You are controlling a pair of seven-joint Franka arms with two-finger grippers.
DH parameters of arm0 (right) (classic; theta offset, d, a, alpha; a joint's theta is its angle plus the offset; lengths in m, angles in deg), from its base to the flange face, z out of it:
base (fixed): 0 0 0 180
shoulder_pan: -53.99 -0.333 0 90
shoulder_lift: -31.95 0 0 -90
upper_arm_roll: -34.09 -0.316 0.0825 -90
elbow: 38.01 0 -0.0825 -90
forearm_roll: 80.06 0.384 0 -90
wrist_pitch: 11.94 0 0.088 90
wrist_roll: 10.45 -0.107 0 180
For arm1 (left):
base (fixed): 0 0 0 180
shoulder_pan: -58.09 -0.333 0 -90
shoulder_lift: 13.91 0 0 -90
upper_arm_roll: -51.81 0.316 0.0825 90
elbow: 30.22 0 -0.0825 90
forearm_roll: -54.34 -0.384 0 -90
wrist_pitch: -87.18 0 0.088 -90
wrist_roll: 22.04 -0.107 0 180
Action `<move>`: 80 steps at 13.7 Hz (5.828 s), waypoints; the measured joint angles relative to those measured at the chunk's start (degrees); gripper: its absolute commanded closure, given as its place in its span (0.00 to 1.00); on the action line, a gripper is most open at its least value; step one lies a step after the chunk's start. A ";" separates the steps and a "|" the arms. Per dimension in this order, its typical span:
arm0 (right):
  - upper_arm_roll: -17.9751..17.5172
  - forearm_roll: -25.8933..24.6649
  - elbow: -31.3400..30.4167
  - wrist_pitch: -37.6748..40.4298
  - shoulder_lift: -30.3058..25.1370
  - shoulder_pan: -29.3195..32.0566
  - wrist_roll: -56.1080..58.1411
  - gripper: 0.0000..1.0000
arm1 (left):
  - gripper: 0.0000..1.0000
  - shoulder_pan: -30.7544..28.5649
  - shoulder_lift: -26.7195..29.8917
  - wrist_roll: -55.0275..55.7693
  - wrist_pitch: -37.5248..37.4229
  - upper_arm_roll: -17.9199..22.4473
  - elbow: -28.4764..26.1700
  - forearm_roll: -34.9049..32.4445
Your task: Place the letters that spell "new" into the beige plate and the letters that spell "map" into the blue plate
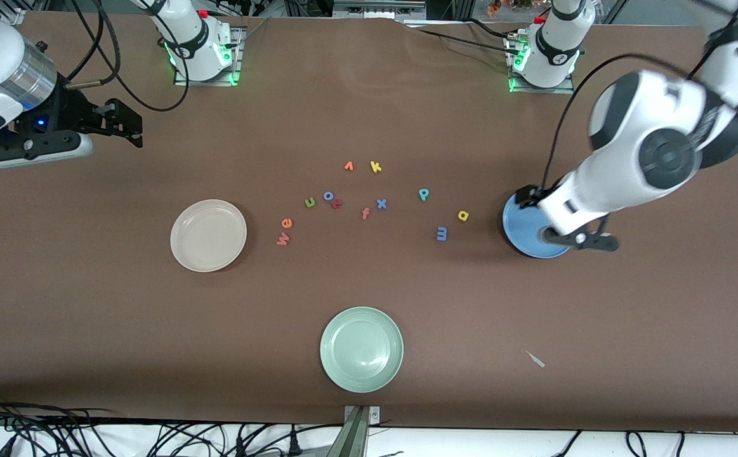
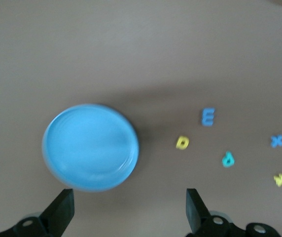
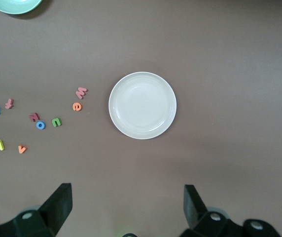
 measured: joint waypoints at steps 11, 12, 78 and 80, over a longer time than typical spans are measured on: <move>-0.96 0.09 -0.31 -6.69 4.61 -7.26 -7.53 0.00 | 0.00 11.35 -16.17 8.19 15.98 -0.21 0.63 -0.02; -1.13 0.08 -0.79 -8.59 5.40 -8.94 -10.62 0.00 | 0.00 11.39 -16.80 8.91 16.59 -0.20 0.63 -0.02; 1.80 -6.80 -27.89 -45.67 18.56 -9.02 -9.53 0.31 | 0.16 0.34 -13.51 30.31 26.82 -9.80 -17.58 -9.90; -0.14 -6.75 -26.73 -45.95 18.81 -9.45 -13.05 0.31 | 0.01 0.32 -13.51 34.68 26.88 -10.60 -17.58 -9.90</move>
